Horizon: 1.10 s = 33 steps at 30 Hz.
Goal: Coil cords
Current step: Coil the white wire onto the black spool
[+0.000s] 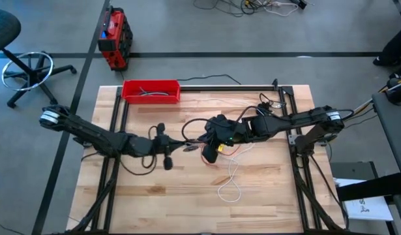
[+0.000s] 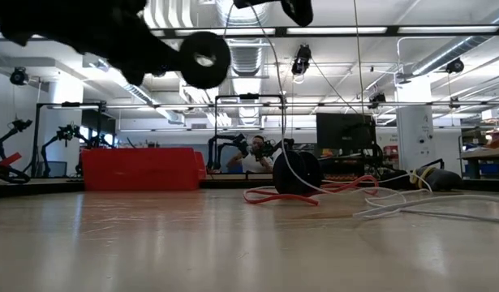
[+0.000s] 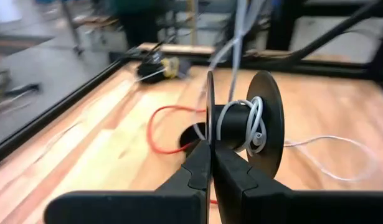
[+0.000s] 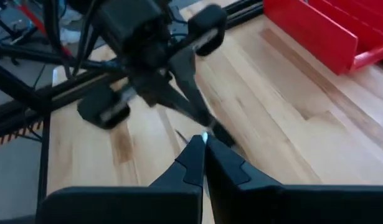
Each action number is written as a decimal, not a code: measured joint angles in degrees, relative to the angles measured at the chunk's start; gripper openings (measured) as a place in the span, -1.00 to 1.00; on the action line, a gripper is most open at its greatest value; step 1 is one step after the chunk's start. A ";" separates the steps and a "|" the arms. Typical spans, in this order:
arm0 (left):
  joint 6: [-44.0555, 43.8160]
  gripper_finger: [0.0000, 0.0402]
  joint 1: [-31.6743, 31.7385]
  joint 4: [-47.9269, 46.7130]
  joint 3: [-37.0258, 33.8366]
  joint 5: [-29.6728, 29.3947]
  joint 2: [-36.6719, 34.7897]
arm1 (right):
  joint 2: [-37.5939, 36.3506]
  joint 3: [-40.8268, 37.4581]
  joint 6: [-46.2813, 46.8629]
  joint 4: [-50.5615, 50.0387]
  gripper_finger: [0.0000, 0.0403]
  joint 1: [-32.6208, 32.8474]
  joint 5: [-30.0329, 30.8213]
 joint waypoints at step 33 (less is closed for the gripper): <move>-18.83 -1.00 4.58 11.42 8.24 -16.57 13.93 | 7.73 -0.17 3.26 4.70 -1.00 -1.15 6.61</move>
